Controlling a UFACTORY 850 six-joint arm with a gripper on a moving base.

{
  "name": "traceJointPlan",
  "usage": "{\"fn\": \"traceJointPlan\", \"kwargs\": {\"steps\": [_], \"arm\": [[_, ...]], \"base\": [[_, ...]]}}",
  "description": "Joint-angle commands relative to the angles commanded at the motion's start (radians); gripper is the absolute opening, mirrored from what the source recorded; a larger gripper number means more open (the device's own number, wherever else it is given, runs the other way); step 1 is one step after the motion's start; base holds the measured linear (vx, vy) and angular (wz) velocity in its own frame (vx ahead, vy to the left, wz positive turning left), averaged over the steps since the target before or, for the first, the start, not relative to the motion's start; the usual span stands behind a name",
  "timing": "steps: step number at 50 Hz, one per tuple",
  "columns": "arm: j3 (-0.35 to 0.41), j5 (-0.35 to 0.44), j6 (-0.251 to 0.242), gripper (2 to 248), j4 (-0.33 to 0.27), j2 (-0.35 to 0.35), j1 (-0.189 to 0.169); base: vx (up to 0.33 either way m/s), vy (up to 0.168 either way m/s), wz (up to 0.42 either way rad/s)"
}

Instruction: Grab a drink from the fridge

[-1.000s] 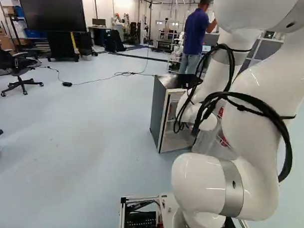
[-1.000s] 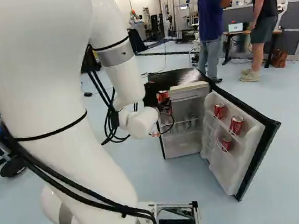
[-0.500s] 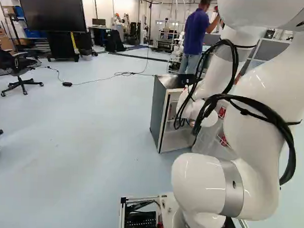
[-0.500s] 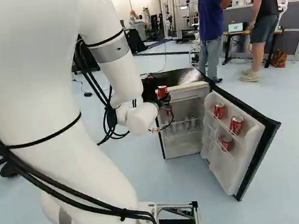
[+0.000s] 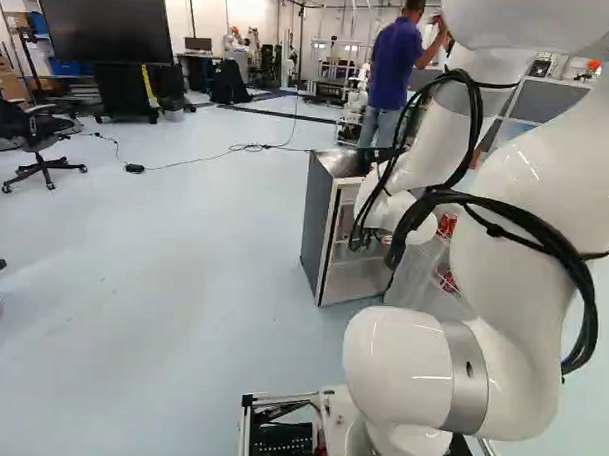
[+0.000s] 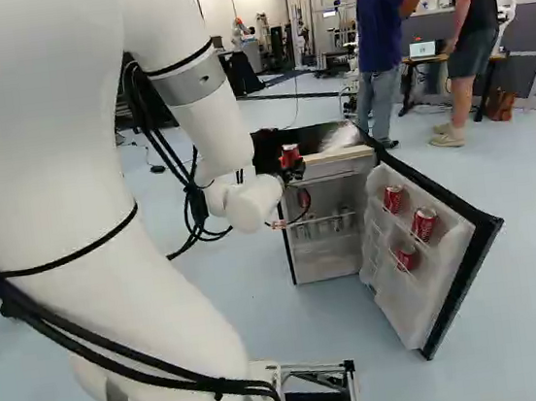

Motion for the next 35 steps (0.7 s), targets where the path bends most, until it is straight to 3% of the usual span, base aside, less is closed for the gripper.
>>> {"fn": "traceJointPlan", "kwargs": {"steps": [14, 35], "arm": [[-0.029, -0.027, 0.0, 91, 0.0, 0.005, 0.002], [-0.083, -0.068, 0.0, 91, 0.0, -0.04, 0.004]], "base": [[0.0, 0.0, 0.0], [0.0, 0.0, 0.0]]}}
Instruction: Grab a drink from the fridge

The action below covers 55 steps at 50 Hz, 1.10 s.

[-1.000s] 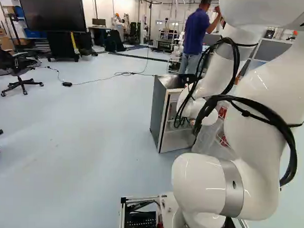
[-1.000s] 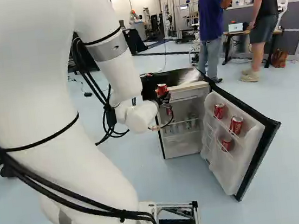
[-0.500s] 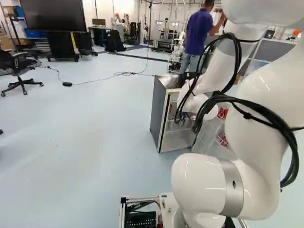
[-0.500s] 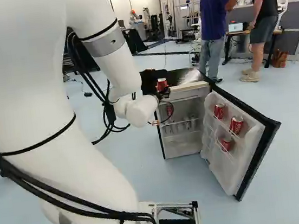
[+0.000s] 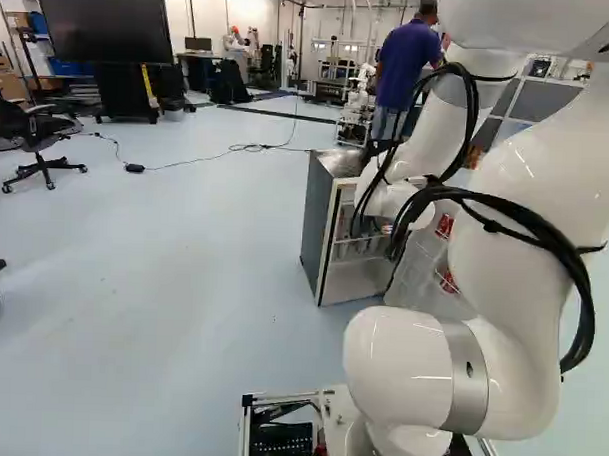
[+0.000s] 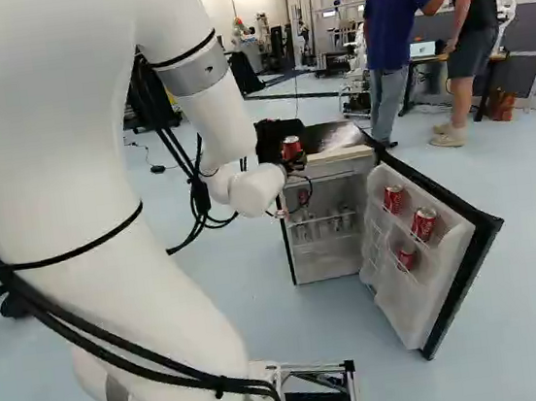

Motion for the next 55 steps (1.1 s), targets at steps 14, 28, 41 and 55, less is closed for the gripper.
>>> {"fn": "traceJointPlan", "kwargs": {"steps": [14, 28, 41, 55], "arm": [[-0.038, -0.025, 0.0, 91, 0.0, -0.034, 0.002], [-0.076, -0.034, 0.0, 91, 0.0, -0.068, 0.004], [-0.111, -0.034, 0.0, 91, 0.0, -0.099, 0.005], [-0.156, -0.034, 0.0, 91, 0.0, -0.137, 0.008]], "base": [[0.0, 0.0, 0.0], [0.0, 0.0, 0.0], [0.0, 0.0, 0.0], [0.0, 0.0, 0.0]]}}
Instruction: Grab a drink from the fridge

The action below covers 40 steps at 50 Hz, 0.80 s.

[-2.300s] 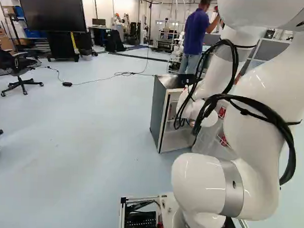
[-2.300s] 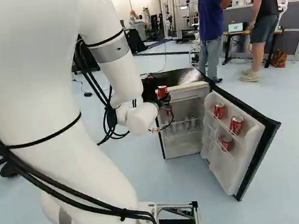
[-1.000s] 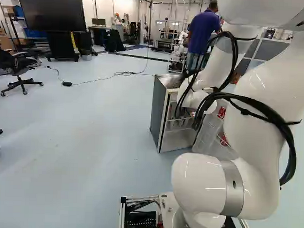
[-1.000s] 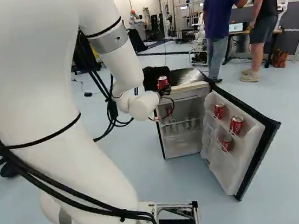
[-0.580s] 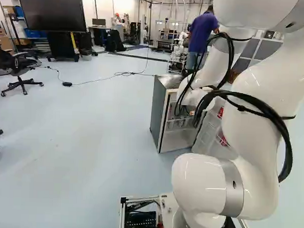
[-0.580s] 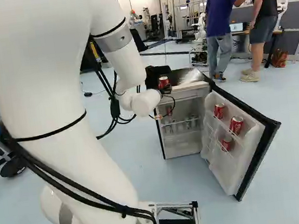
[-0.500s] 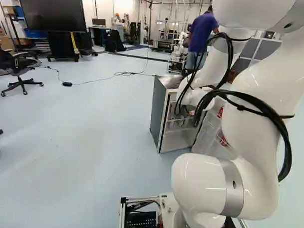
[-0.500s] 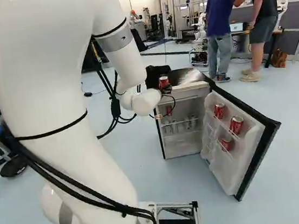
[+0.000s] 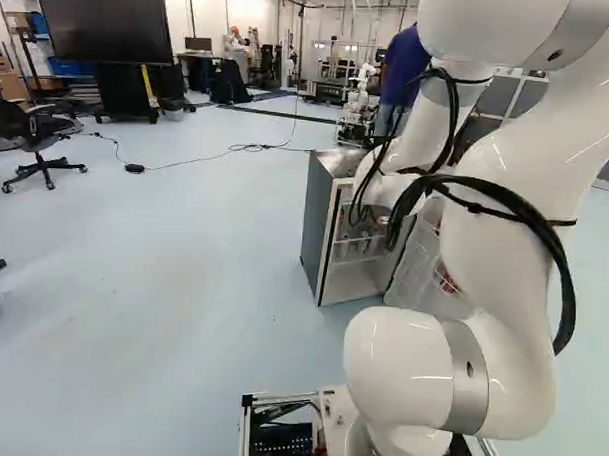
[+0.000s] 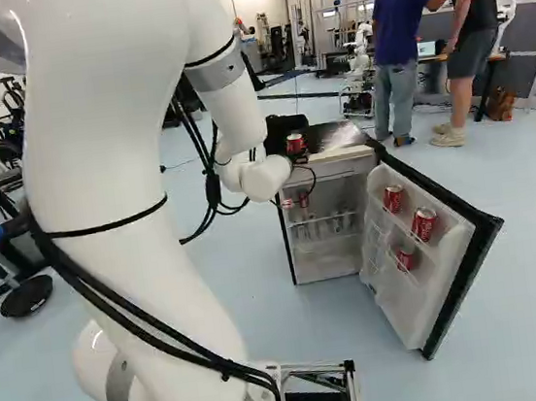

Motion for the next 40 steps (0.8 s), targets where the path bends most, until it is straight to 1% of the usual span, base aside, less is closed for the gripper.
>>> {"fn": "traceJointPlan", "kwargs": {"steps": [40], "arm": [[-0.152, 0.0, 0.0, 91, 0.0, -0.125, 0.01]], "base": [[0.0, 0.0, 0.0]]}}
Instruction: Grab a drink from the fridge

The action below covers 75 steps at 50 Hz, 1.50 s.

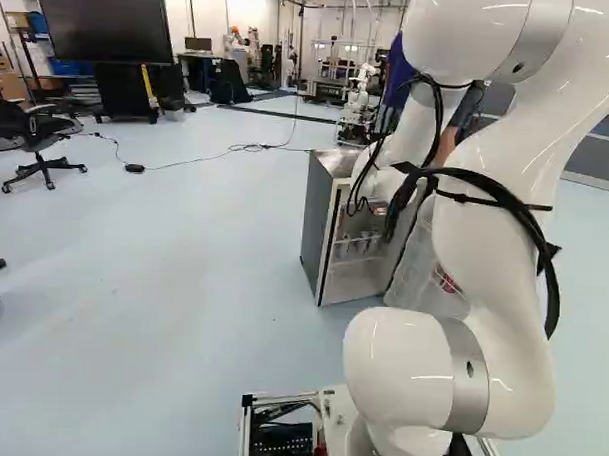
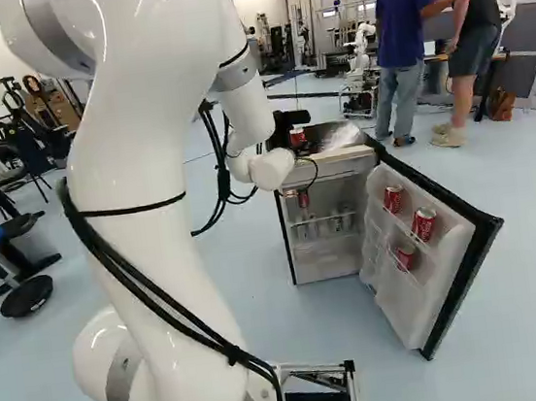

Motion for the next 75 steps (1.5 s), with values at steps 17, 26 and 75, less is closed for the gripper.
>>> {"fn": "traceJointPlan", "kwargs": {"steps": [17, 26, 75], "arm": [[-0.069, 0.0, 0.0, 91, 0.0, -0.075, 0.004], [-0.092, 0.0, 0.0, 91, 0.0, -0.095, 0.005], [-0.015, 0.0, 0.0, 247, 0.0, -0.027, -0.005]], "base": [[0.0, 0.0, 0.0], [0.0, 0.0, 0.0], [0.0, 0.0, 0.0]]}}
